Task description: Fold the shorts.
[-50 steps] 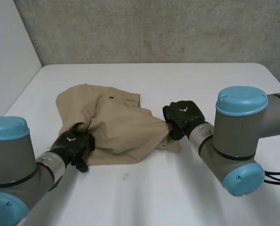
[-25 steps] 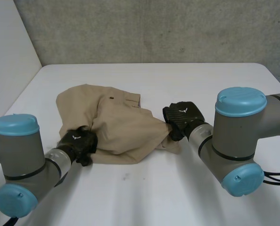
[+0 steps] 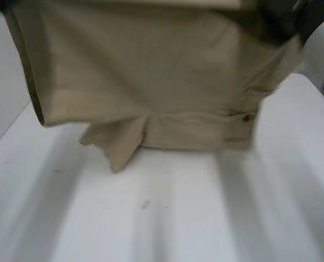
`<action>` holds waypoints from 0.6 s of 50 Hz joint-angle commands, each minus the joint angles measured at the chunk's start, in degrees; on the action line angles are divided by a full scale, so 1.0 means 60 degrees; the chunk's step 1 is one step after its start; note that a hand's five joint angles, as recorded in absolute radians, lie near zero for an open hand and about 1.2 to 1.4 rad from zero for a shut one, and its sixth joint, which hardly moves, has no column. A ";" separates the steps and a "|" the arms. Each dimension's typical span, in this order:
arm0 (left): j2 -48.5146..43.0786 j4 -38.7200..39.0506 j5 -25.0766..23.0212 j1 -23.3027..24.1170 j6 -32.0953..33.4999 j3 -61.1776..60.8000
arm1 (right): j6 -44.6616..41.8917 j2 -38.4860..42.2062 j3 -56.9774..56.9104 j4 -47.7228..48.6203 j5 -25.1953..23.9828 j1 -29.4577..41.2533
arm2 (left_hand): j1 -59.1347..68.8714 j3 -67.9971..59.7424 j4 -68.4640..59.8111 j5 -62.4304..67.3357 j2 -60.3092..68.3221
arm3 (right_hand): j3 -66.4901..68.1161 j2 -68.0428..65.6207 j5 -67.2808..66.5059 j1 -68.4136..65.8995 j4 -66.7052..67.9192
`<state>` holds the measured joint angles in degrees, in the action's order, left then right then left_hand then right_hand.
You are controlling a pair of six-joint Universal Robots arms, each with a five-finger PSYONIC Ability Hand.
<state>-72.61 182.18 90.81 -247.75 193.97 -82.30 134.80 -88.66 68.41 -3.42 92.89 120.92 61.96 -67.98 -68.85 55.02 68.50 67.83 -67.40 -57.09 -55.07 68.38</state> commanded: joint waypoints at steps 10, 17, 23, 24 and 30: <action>-0.2877 -0.0378 0.0129 -0.0076 -0.0043 0.1060 | -0.0040 0.1870 -0.0649 -0.0968 -0.0804 -0.0128 | 0.3006 -0.2003 -0.1859 0.2496 0.1916 | 0.2029 -0.2100 -0.2152 -0.4156 0.1936; -0.6331 0.0001 0.0201 0.0290 0.0000 0.2050 | -0.0172 0.4065 -0.0883 -0.0473 -0.0789 -0.0260 | 0.3006 -0.2003 -0.1859 0.2496 0.1916 | 0.2029 -0.2100 -0.2152 -0.4156 0.1936; -0.8610 0.1438 0.0275 0.0305 0.0103 0.3799 | -0.0259 0.5649 -0.1059 0.1943 -0.0687 -0.0289 | 0.3006 -0.2003 -0.1859 0.2496 0.1916 | 0.2029 -0.2100 -0.2152 -0.4156 0.1936; -0.8611 0.1439 0.0275 0.0305 0.0103 0.3799 | -0.0259 0.5854 -0.1146 0.2309 -0.0643 -0.0304 | 0.3006 -0.2003 -0.1859 0.2496 0.1916 | 0.2029 -0.2100 -0.2152 -0.4156 0.1936; -1.0763 0.2464 0.0992 0.0335 0.0483 0.6258 | -0.0639 0.7568 -0.2069 0.5430 -0.0101 -0.0508 | 0.3006 -0.2003 -0.1859 0.2496 0.1916 | 0.2029 -0.2100 -0.2152 -0.4156 0.1936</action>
<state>-125.40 190.83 92.73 -245.85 194.59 -58.84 133.25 -53.68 61.29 9.78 89.24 119.07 61.97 -68.25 -68.88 55.02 68.65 67.83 -67.40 -57.35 -55.51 68.38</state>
